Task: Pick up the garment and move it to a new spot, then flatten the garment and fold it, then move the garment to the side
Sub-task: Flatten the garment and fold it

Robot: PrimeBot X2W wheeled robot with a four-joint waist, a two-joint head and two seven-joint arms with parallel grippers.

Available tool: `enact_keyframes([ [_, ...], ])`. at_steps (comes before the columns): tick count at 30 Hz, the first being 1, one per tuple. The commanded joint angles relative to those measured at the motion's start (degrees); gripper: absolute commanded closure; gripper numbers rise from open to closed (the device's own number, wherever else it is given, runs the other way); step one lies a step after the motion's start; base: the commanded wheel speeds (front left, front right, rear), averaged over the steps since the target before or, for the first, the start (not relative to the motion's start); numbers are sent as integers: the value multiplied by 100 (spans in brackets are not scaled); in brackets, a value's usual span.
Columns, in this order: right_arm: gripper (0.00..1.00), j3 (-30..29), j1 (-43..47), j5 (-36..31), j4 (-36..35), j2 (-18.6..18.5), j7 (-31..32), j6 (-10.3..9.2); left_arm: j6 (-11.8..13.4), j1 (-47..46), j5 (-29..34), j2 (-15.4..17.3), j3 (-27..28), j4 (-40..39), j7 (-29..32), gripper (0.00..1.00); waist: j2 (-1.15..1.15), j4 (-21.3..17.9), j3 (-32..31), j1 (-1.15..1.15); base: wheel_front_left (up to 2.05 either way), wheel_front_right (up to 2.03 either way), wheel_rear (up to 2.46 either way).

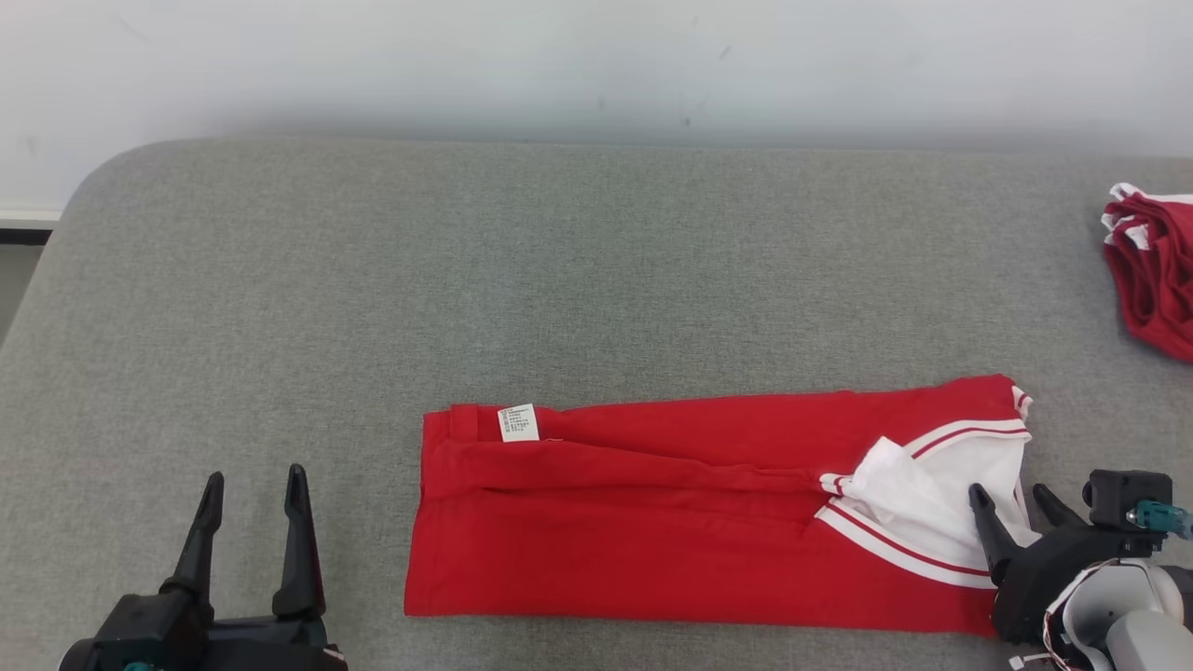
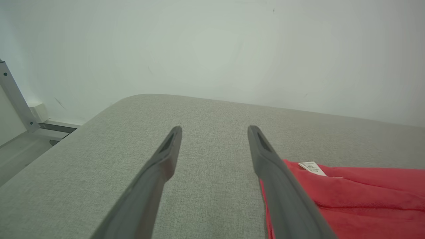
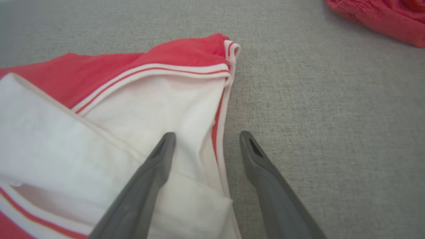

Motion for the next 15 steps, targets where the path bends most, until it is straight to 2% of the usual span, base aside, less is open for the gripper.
enact_keyframes([
  [1, 0, 48, -71, 34, 96, -17, 33, -17, -38, -31, 59, -27, 34, 9, -17, 0, 0, 45, 21, 0, 0, 0, 0],
  [5, 0, 279, -196, 131, 530, -2, 211, -17, -134, -55, 208, -93, 85, 63, -17, 0, 0, 88, 13, 0, 0, 0, 0],
  [6, 55, 332, -226, 191, 599, 14, 230, -17, -149, -58, 241, -107, 93, 80, -17, 0, 0, 92, 3, 0, 0, 0, 0],
  [7, 93, 375, -251, 252, 663, 22, 235, -17, -175, -56, 271, -118, 109, 94, -17, 0, 0, 93, -13, 0, 0, 0, 0],
  [8, 100, 419, -270, 314, 732, 23, 265, -17, -182, -43, 292, -126, 122, 106, -17, 0, 0, 88, -32, 0, 0, 0, 0],
  [15, 100, 513, -420, 601, 1025, -314, 20, -23, -258, 92, 392, -192, 214, 170, -17, 0, 0, -28, -193, 0, 0, 0, 0],
])
